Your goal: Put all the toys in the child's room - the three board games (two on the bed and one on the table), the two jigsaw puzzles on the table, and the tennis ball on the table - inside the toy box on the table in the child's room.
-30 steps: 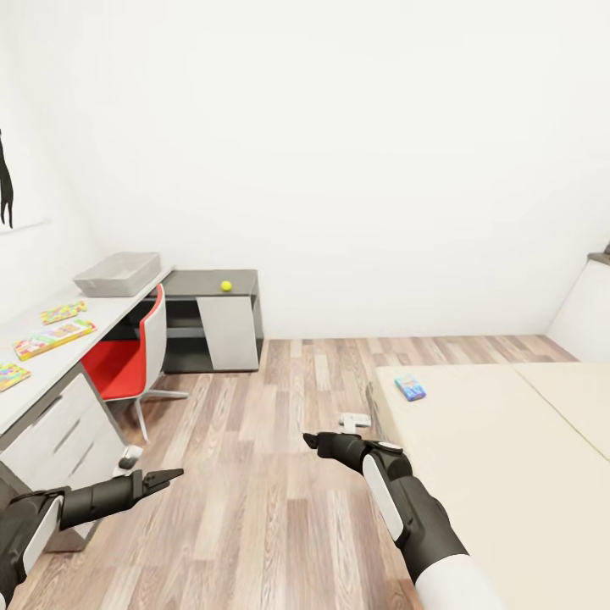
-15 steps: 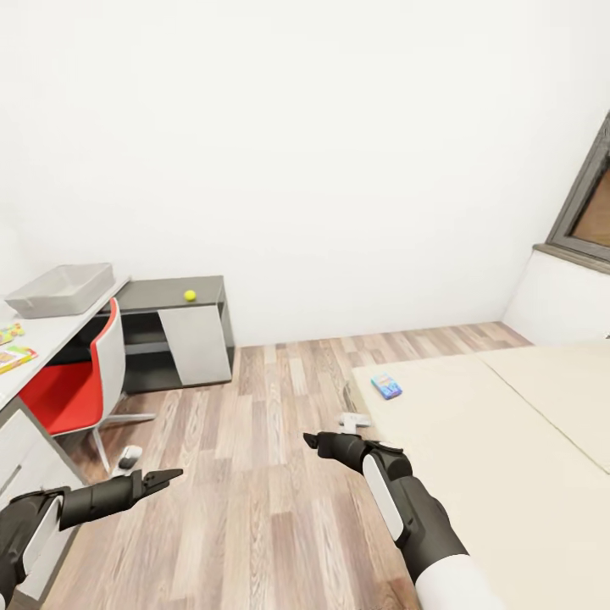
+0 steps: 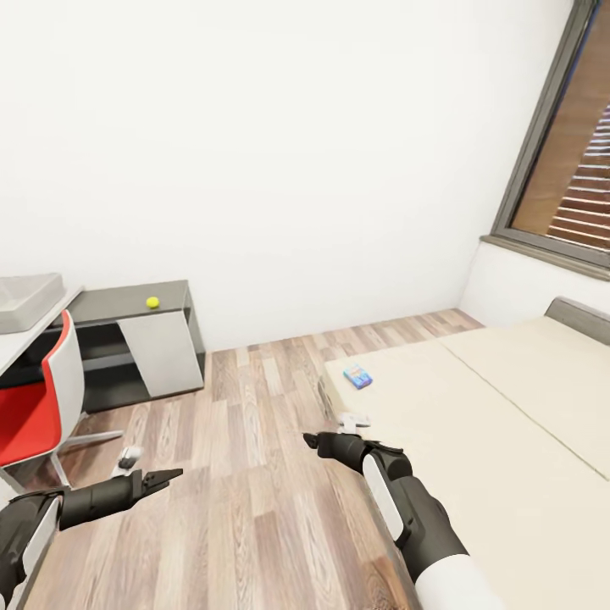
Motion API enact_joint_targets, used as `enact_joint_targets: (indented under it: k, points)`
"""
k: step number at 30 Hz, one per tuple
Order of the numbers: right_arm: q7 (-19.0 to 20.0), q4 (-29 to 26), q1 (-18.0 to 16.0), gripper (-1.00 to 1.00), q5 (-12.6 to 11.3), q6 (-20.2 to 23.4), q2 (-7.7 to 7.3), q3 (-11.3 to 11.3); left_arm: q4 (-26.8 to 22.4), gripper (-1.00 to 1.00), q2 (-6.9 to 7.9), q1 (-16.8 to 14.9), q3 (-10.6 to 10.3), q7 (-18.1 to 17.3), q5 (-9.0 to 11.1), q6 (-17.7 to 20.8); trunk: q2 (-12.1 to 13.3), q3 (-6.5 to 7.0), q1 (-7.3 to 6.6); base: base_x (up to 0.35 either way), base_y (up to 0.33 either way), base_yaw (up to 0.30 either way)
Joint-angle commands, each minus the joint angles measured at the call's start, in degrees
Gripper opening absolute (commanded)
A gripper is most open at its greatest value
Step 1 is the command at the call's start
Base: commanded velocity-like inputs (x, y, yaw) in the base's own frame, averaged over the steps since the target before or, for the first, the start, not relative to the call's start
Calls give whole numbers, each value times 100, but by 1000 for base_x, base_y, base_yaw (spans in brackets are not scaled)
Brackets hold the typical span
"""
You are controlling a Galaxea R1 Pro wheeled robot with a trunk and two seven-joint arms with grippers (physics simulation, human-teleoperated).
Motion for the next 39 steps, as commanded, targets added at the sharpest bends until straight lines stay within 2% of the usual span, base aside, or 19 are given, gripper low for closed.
enact_joint_targets:
  k: [1,39]
  points:
    - [12,-2,-5,100,1,26,2,-4,-2,100,2,-2,2,-9,19,47,-13,-13,3,-78,15,-280]
    - [12,3,-4,100,-2,19,2,-10,-2,100,4,-2,1,-15,28,40,-13,6,3,-62,22,-280]
